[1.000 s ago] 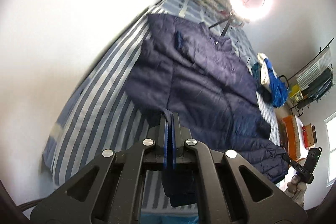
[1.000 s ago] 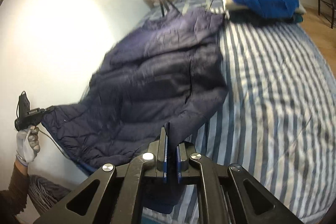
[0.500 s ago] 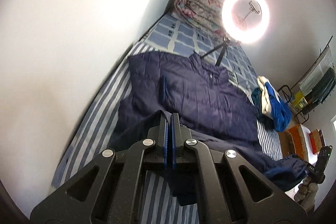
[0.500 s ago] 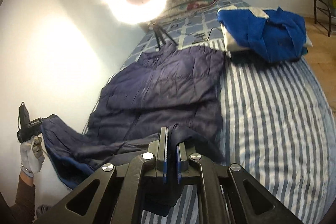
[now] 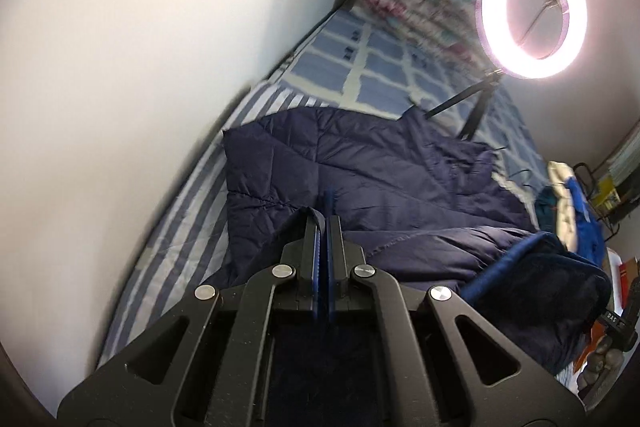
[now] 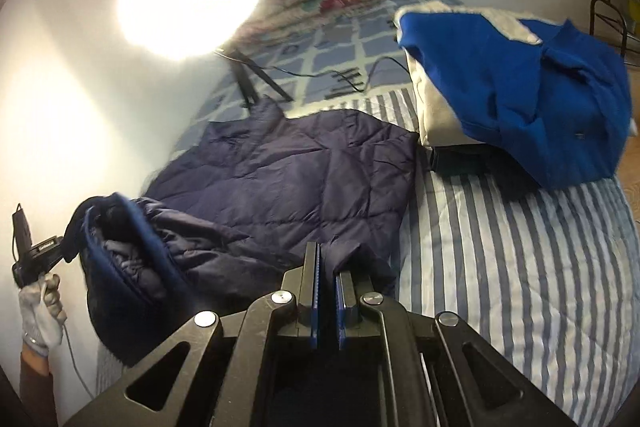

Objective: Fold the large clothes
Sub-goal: 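Grasp the jacket hem with the left gripper while the right gripper grasps the hem too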

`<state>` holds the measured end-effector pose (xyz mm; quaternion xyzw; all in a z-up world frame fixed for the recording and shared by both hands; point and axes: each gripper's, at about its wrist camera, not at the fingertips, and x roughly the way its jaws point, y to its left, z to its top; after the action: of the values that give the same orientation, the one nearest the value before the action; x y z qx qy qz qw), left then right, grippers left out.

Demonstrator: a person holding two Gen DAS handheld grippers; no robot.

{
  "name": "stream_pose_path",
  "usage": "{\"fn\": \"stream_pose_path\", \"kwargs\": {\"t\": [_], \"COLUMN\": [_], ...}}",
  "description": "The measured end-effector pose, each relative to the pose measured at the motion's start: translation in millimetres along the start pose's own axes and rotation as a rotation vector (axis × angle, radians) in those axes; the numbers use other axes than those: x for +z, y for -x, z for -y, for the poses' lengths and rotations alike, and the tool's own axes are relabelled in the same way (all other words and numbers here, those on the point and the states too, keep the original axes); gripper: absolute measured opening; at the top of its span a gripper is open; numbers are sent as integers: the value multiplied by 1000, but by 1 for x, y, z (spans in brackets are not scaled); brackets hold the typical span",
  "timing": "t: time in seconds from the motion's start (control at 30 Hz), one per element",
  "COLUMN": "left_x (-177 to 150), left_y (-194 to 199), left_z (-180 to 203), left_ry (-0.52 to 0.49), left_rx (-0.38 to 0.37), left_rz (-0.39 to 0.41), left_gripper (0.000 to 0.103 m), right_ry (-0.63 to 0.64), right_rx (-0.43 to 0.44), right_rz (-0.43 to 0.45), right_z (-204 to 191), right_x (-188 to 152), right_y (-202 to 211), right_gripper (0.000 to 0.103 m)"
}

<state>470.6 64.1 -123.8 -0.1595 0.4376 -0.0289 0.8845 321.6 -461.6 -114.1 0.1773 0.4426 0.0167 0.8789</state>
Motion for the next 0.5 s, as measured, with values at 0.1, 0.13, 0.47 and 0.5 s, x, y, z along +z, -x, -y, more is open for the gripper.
{"fn": "stream_pose_path", "kwargs": {"t": [0.1, 0.13, 0.47, 0.5], "left_x": [2, 2, 12, 15], "left_y": [-34, -44, -57, -51], "left_z": [-3, -4, -10, -12], "left_ry": [8, 7, 8, 11], "left_rx": [25, 34, -9, -21], "left_rz": [-32, -40, -44, -26], "left_gripper": [0, 0, 19, 40], "right_ry": [1, 0, 44, 47], "right_rx": [-37, -47, -19, -17], "right_rz": [-19, -29, -39, -29], "right_z": [4, 6, 14, 15], "right_x": [9, 11, 18, 19], "right_y": [-30, -40, -59, -54], "right_gripper": [3, 3, 13, 21]}}
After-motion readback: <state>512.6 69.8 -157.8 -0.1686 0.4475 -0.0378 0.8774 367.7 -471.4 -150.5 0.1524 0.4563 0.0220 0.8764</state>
